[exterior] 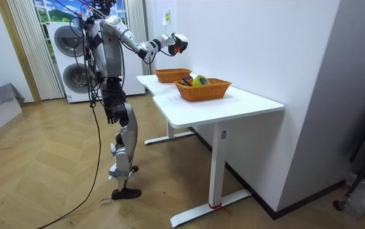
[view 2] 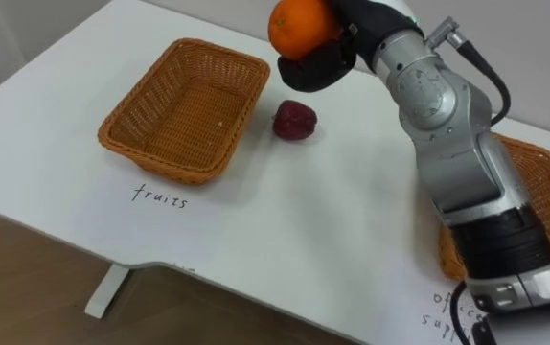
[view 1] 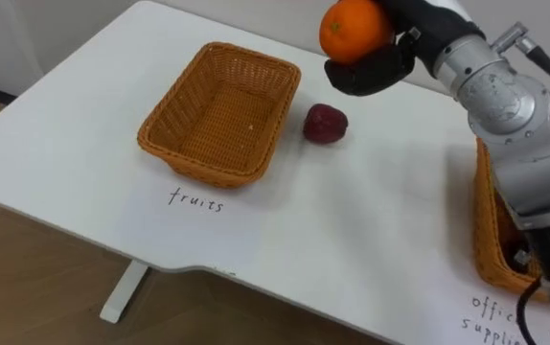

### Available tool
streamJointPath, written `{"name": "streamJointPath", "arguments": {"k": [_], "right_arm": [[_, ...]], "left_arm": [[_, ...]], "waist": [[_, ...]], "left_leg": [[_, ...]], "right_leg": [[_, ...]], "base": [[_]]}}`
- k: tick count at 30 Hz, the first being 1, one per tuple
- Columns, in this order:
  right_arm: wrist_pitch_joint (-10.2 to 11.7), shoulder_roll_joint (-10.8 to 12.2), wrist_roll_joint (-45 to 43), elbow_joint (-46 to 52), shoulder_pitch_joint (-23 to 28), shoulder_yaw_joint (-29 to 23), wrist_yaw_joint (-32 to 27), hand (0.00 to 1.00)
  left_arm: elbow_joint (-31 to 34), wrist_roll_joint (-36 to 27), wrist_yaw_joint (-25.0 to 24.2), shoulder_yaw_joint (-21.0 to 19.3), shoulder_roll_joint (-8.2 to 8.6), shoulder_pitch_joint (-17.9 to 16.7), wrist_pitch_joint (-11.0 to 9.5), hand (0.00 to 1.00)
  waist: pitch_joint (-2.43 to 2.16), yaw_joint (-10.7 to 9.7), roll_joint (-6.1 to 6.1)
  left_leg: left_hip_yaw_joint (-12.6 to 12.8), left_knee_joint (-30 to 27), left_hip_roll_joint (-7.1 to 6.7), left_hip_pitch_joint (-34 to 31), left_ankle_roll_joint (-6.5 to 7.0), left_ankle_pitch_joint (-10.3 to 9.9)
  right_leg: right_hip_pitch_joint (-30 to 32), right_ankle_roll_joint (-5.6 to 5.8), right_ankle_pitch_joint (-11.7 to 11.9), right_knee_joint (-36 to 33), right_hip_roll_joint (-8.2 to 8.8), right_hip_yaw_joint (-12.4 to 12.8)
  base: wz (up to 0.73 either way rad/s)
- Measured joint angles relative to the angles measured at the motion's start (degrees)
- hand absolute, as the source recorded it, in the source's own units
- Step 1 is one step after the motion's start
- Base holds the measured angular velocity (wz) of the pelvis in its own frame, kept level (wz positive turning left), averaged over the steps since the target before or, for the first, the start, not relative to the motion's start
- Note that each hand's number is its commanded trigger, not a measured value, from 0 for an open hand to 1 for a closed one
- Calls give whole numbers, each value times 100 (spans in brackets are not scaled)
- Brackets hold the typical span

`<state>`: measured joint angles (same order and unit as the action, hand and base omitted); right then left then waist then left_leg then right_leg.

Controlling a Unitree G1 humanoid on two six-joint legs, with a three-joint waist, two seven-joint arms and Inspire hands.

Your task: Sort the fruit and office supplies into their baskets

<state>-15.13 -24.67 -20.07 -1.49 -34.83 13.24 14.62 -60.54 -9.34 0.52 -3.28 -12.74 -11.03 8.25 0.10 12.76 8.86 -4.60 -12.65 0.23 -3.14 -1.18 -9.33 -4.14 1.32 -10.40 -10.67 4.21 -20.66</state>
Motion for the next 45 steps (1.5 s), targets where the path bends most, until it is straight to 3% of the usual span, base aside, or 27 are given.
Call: {"name": "streamJointPath", "arguments": {"k": [1,2,6,15,22,27,34,45], "right_arm": [[-1,0,-24,0,0,74,0,100],[-1,1,-24,-2,0,181,1,100],[-4,4,-27,-3,1,432,136,100],[-4,24,-27,-286,0,669,205,100],[-26,133,-59,-714,-2,770,478,100],[-78,139,-106,-1129,-35,773,510,100],[-106,140,-252,-1501,-90,781,470,100],[-97,218,-264,-1783,-34,842,453,100]], "left_arm": [[4,0,-5,1,-1,0,1,0],[4,-1,-5,4,-6,16,1,0],[-7,4,-12,2,-26,36,1,0],[-153,49,-3,19,-16,-13,14,0],[-265,230,-6,14,77,-122,162,0],[-190,277,-128,12,50,-249,217,0],[-140,276,-256,13,-13,-394,254,0],[-137,276,-221,4,-7,-408,268,0]], "waist": [[11,42,9],[67,70,15],[100,167,51],[108,456,96],[106,600,98],[60,708,164],[112,792,300],[147,825,254]], "left_leg": [[-39,-11,-4,7,-1,1],[-62,-13,-5,71,-1,1],[-177,1,-22,79,-3,-2],[-352,-8,-86,178,1,0],[-435,-32,-114,135,1,1],[-515,-87,-207,70,17,11],[-612,-108,-251,39,16,12],[-654,-88,-285,51,33,20]], "right_leg": [[-20,0,0,0,-2,-9],[-90,2,-1,6,-5,-27],[-152,11,-6,4,-2,-165],[-305,64,-41,11,24,-191],[-326,81,-55,5,44,-277],[-336,92,-152,-5,114,-369],[-378,101,-187,7,131,-481],[-365,115,-196,5,160,-506]], "base": [[15],[14],[16],[10],[4],[13],[8],[2]]}}
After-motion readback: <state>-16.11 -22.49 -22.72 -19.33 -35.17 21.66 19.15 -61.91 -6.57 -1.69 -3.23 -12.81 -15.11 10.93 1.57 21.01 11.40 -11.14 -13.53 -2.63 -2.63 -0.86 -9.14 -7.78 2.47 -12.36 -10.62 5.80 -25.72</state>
